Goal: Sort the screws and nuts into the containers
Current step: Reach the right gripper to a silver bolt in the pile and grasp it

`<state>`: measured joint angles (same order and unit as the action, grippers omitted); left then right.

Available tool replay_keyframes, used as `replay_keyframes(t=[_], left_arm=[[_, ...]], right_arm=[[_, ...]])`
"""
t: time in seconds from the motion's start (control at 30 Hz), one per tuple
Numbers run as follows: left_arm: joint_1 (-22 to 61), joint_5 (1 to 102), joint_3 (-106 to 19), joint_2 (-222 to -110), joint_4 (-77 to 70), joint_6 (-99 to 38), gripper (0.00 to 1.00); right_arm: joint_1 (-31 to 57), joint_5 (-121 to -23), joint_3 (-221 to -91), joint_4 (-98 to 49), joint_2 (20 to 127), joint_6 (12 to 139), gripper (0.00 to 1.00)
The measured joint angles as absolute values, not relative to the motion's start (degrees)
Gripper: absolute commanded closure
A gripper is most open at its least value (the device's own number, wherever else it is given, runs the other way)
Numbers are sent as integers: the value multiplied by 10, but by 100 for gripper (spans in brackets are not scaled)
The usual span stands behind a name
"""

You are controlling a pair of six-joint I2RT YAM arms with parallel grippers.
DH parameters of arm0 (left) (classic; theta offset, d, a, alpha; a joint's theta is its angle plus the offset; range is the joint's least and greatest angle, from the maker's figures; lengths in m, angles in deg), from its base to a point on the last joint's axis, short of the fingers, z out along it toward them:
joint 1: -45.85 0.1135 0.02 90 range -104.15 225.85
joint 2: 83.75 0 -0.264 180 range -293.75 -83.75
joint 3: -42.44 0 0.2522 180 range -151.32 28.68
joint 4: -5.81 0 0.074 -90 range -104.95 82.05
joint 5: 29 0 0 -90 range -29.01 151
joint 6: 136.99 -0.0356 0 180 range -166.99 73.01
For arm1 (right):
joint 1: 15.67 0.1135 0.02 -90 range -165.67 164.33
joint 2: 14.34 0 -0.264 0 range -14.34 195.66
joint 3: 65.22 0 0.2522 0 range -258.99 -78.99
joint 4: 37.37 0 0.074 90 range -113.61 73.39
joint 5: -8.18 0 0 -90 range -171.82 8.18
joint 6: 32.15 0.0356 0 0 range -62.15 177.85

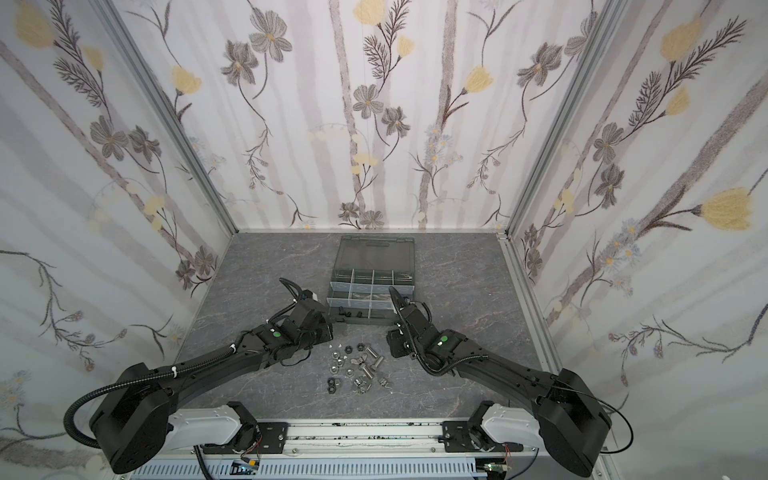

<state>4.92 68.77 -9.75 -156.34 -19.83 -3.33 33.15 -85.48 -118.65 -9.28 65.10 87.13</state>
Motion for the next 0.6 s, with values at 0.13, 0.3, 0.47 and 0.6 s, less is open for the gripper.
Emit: replay_keyframes(t=[0.13, 0.3, 0.47, 0.6], left_arm=[[49, 689, -87, -1548, -198, -30, 77], [49, 690, -77, -1536, -195, -24, 77], [49, 693, -66, -1523, -195, -20, 77], [50, 696, -57, -1512, -194, -18, 76]], right_arm=[[355, -852, -1209, -94, 690, 867, 49], [376, -854, -1238, -91, 725, 862, 49], [389, -854, -1245, -92, 749, 858, 49], [394, -855, -1249, -90, 762, 858, 49]])
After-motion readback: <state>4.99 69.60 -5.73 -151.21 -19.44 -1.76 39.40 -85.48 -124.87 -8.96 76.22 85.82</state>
